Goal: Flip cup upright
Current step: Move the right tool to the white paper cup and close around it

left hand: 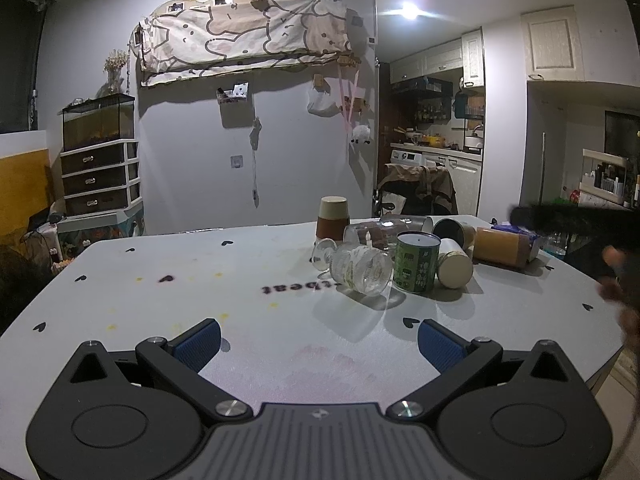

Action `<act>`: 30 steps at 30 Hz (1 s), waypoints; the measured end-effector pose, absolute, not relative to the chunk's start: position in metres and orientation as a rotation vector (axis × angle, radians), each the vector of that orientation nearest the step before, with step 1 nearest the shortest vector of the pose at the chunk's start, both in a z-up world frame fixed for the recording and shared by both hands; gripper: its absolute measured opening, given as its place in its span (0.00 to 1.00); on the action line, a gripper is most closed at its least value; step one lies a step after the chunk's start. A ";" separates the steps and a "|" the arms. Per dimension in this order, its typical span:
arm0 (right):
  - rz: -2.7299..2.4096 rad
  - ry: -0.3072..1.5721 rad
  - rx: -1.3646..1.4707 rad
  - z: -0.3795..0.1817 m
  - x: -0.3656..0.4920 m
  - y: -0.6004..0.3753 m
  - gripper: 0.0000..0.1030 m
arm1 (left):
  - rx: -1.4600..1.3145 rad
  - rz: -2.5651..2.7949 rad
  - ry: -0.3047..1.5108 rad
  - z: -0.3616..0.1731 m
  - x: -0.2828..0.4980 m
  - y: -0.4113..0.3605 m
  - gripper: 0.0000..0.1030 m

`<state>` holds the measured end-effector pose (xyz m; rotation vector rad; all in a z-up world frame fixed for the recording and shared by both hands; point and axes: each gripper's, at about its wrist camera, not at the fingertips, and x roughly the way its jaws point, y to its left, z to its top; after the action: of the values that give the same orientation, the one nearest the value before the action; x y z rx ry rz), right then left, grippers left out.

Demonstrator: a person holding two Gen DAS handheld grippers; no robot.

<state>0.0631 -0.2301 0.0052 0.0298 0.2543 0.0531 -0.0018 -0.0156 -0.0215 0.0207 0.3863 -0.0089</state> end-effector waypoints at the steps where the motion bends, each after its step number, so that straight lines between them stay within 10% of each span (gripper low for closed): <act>1: 0.053 0.251 0.025 0.007 0.071 -0.227 1.00 | 0.019 -0.010 0.390 -0.028 0.002 -0.015 1.00; 30: -0.107 0.730 0.314 -0.039 0.360 -0.264 0.80 | -0.044 0.019 0.413 -0.025 0.071 0.049 1.00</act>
<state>0.3602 -0.2638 -0.0393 0.3140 0.7302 -0.1066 0.0708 0.0494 -0.0254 -0.0444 0.4132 0.0194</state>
